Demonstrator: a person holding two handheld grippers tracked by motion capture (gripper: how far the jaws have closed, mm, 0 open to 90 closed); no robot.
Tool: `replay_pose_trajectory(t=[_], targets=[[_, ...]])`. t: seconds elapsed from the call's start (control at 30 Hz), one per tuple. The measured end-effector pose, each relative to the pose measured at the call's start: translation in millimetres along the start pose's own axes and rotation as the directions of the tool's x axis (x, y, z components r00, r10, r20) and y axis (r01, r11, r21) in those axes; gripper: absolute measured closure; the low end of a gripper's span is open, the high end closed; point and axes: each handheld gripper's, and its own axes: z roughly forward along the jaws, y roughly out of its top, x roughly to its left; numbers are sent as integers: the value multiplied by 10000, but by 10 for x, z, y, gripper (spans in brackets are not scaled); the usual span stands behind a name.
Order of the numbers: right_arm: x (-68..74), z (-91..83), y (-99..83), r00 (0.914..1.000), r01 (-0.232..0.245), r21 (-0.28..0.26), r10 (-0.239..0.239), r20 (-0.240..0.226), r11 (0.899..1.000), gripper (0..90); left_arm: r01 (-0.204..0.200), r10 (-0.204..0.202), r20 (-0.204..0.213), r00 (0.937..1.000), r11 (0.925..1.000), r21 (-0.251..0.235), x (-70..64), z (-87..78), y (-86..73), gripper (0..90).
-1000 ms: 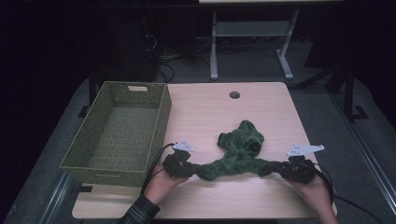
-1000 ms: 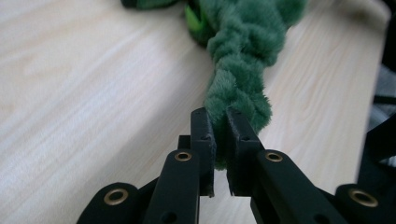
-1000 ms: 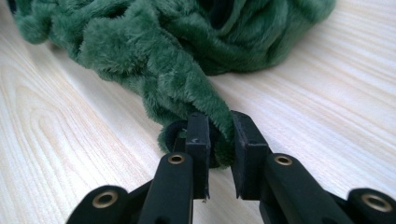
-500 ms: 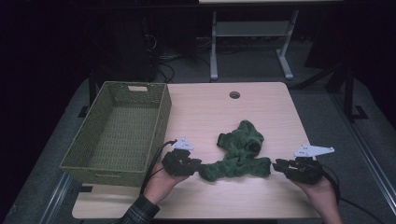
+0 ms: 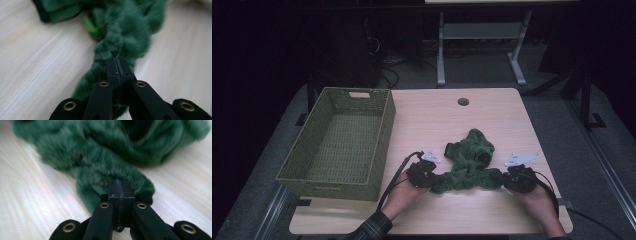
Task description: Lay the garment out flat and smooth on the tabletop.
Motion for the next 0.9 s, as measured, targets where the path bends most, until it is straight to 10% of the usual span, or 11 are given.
replay_pose_trajectory(t=[0.9], targets=[[344,-72,-186,9926,215,399,-166,-1199,9990,834,139,-162,401,9991,9982,591,-35,-326,-379,790]])
